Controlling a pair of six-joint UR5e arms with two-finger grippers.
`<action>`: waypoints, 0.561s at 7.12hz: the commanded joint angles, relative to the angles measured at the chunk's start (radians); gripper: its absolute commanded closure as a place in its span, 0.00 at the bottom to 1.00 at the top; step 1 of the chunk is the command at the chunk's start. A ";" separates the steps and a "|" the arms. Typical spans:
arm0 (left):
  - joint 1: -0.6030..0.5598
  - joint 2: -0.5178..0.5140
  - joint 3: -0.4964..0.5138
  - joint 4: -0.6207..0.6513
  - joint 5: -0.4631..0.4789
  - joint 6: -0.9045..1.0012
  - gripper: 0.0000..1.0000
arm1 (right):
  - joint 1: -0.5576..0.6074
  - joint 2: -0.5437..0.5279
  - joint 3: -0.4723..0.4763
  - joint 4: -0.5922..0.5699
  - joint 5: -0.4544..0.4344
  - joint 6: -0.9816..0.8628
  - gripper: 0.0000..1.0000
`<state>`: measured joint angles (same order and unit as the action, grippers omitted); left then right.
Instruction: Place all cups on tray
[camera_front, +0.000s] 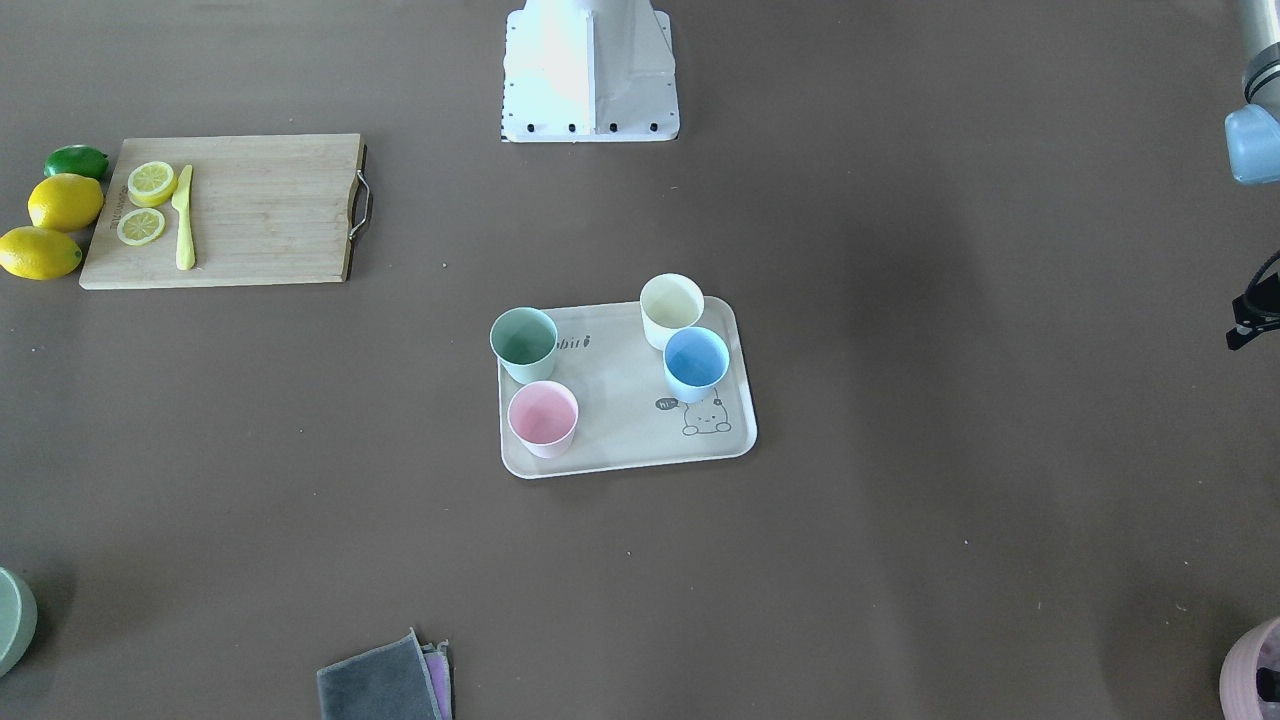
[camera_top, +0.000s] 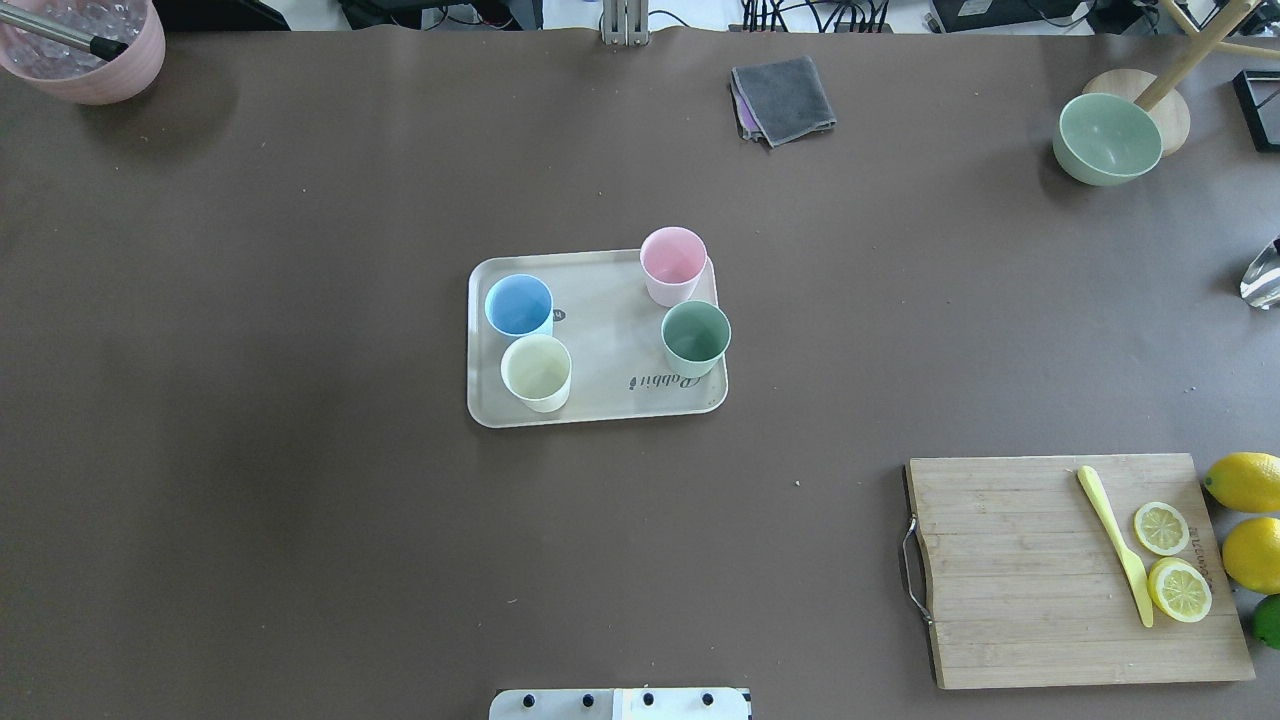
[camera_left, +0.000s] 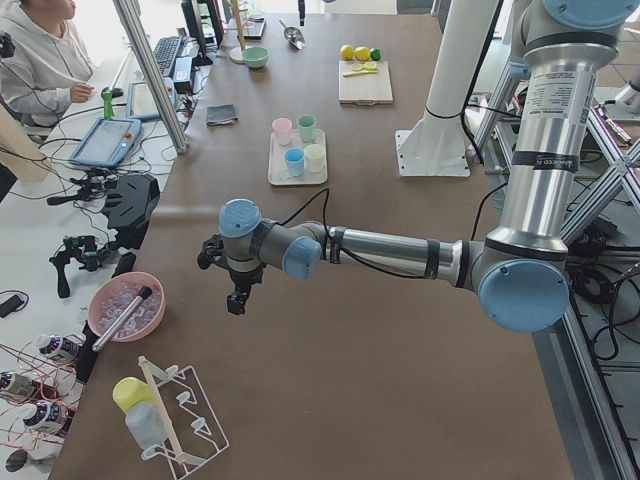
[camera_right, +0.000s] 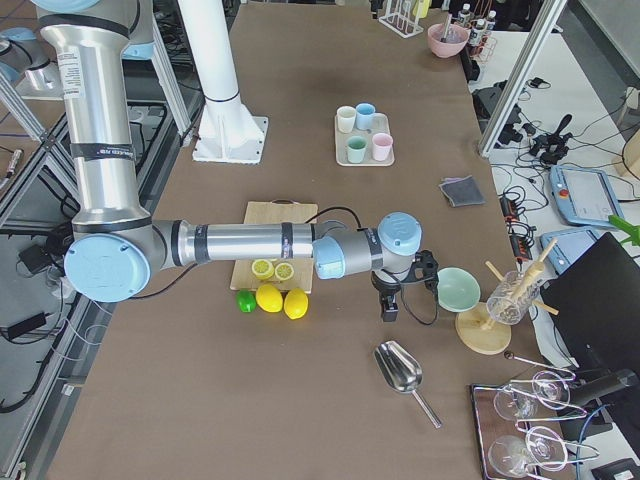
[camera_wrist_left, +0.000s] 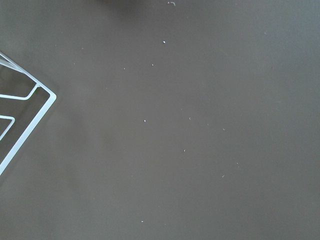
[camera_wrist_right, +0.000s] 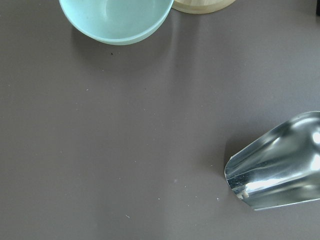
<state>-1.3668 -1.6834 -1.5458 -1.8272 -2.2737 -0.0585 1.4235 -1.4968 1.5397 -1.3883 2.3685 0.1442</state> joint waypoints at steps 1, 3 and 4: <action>0.000 0.001 -0.002 -0.004 0.002 0.003 0.02 | 0.000 -0.002 0.002 -0.003 0.003 0.000 0.00; 0.000 0.008 -0.011 -0.004 0.003 0.003 0.02 | 0.000 -0.003 -0.001 -0.003 0.012 0.000 0.00; 0.002 0.017 -0.034 -0.004 0.005 0.003 0.02 | 0.002 -0.002 -0.001 -0.003 0.011 0.000 0.00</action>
<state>-1.3663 -1.6757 -1.5576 -1.8315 -2.2705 -0.0549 1.4239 -1.4992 1.5395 -1.3913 2.3787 0.1442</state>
